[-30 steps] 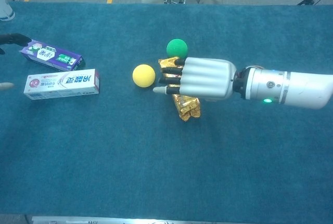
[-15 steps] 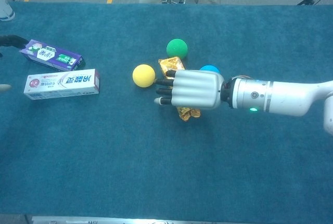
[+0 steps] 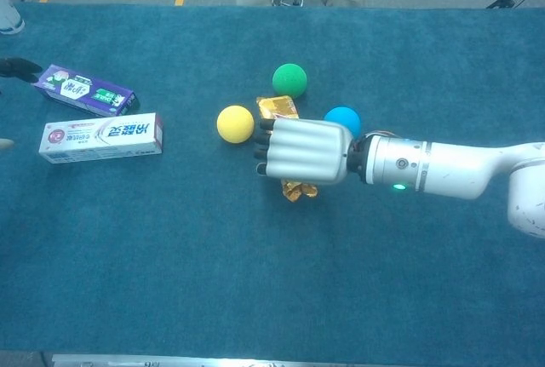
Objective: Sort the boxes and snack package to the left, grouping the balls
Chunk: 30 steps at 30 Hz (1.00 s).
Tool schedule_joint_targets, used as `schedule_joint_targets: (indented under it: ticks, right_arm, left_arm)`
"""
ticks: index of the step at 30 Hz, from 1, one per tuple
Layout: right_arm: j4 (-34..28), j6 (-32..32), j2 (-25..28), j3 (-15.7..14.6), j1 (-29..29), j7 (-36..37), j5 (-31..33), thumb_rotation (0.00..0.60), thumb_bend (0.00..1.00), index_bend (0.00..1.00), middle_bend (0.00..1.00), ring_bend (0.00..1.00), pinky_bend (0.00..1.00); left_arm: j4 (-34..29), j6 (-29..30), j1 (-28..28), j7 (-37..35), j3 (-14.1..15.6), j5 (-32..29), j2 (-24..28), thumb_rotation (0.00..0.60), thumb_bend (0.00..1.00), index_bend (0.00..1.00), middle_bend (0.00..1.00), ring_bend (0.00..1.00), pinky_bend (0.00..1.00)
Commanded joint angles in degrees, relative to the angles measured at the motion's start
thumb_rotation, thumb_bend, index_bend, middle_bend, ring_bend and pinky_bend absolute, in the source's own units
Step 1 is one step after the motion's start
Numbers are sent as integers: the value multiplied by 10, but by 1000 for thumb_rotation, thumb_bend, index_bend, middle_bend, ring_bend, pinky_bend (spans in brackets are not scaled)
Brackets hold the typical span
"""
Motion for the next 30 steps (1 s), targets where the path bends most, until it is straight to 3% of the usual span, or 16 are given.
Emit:
schedule_joint_targets:
  ticks: [1,16,30]
  right_arm:
    - [-7,14,2,4,4,15,-4,600,0,592,476,339,340]
    - [-105,67,74,47,19,28,-11,600,0,632,505,385,396]
    - [-77,27,18,102,74,32,11,600,0,633,505,385,398]
  left_arm:
    - [0,-1,1,-5,-1,3,3,600,270,0,105,0,141]
    - [0,-11,-3,-15,-5,6,9,600,270,0,119,0,141]
    - [-23,7,5,0,-4,2,25,600,269,0,123,0,141]
